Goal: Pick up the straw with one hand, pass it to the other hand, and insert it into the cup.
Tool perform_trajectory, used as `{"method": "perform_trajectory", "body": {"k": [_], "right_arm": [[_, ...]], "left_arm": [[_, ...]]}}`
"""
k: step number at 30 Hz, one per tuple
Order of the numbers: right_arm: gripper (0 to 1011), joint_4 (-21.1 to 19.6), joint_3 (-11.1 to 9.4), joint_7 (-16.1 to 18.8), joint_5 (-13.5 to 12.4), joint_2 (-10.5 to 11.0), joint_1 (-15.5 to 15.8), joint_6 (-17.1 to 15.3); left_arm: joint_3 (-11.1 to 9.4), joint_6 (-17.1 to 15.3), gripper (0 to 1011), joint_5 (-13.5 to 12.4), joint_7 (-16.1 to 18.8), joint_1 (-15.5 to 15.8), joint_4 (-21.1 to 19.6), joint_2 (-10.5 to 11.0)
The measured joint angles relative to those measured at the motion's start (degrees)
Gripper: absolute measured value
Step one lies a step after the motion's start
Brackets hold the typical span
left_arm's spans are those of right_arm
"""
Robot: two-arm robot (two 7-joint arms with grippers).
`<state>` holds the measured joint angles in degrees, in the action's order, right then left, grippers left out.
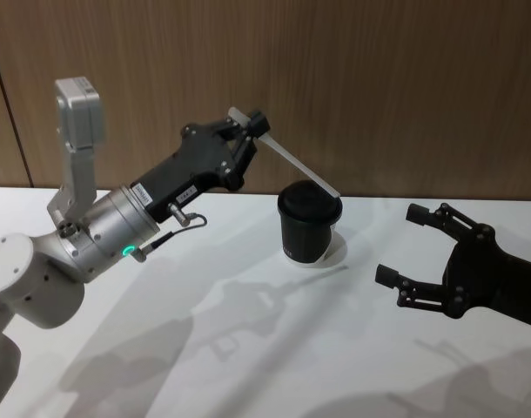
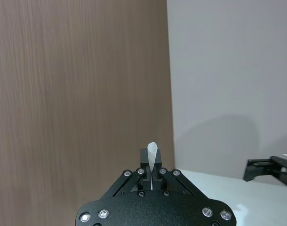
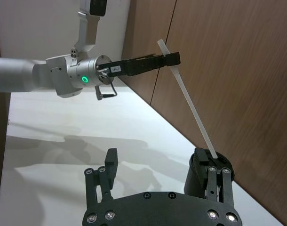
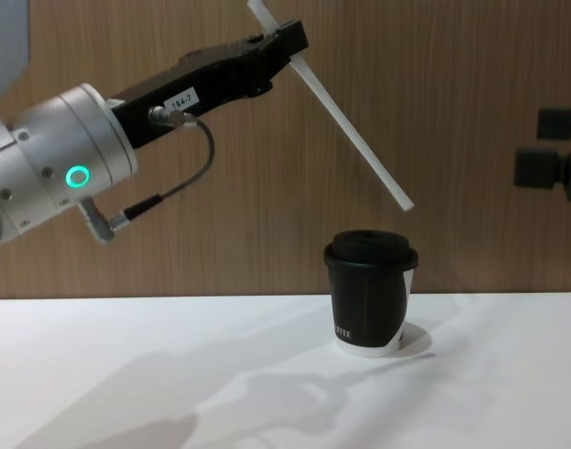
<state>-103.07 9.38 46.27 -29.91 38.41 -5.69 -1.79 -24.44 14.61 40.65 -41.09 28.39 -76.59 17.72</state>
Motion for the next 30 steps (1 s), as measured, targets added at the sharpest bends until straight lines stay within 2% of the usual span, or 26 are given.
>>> {"method": "perform_trajectory", "body": {"k": [6,13,20,30], "right_arm": [[1001,0.0,0.0,0.0,0.0,0.0,0.0,0.0],[1001,0.0,0.0,0.0,0.0,0.0,0.0,0.0],[1001,0.0,0.0,0.0,0.0,0.0,0.0,0.0],[1001,0.0,0.0,0.0,0.0,0.0,0.0,0.0]], "left_arm": [[-0.5,0.4,12,-3.8,2.5,1.4,-0.3,0.1],[-0.9,0.6,13,-6.6,4.1,3.2,0.4,-0.3],[-1.2,-0.1,13,-8.3,4.9,4.7,1.4,-0.8],[-1.9,-3.1,13,-9.9,5.1,7.6,3.7,-1.4]]}}
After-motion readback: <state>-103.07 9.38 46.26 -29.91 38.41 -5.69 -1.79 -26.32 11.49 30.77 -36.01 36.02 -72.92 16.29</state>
